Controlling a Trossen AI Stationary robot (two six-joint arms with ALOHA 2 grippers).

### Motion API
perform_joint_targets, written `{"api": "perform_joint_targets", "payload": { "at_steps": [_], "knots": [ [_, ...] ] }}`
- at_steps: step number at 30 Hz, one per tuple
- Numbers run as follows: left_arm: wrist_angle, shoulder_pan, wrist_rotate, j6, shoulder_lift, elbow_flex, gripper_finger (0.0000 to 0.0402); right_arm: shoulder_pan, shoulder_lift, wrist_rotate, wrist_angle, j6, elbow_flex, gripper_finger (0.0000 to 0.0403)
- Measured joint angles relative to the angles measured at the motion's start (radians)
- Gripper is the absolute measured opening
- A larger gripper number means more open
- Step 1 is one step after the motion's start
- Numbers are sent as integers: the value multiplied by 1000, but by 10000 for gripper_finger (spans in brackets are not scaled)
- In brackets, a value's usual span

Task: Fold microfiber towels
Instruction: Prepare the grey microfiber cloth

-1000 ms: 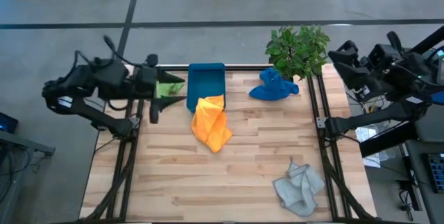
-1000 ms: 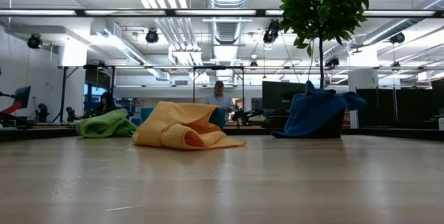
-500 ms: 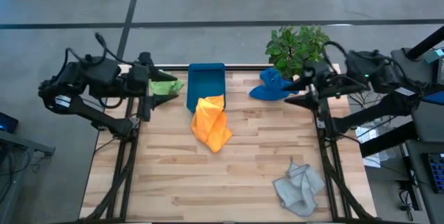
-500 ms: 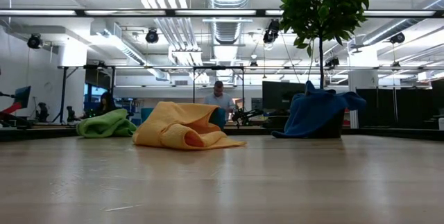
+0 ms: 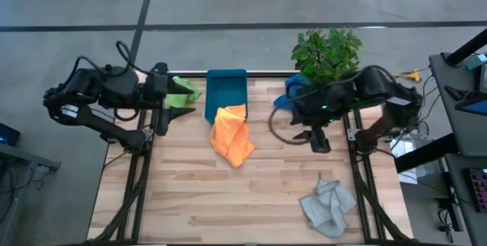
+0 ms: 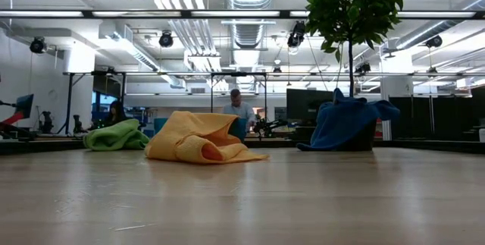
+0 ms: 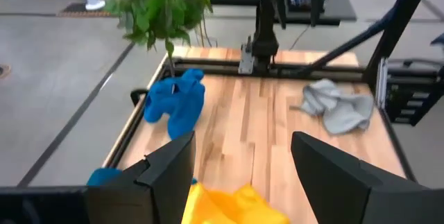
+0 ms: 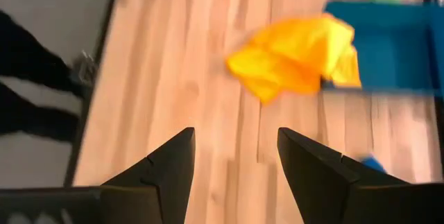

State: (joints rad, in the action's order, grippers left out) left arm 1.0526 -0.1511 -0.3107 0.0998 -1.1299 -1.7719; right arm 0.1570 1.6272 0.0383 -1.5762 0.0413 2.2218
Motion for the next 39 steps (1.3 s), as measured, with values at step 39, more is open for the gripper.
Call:
{"api": "perform_joint_targets", "payload": {
  "at_steps": [39],
  "knots": [
    [34,-3,159,41,-128,196,226,415,-531,38,911,829,-1226,201]
  ]
}}
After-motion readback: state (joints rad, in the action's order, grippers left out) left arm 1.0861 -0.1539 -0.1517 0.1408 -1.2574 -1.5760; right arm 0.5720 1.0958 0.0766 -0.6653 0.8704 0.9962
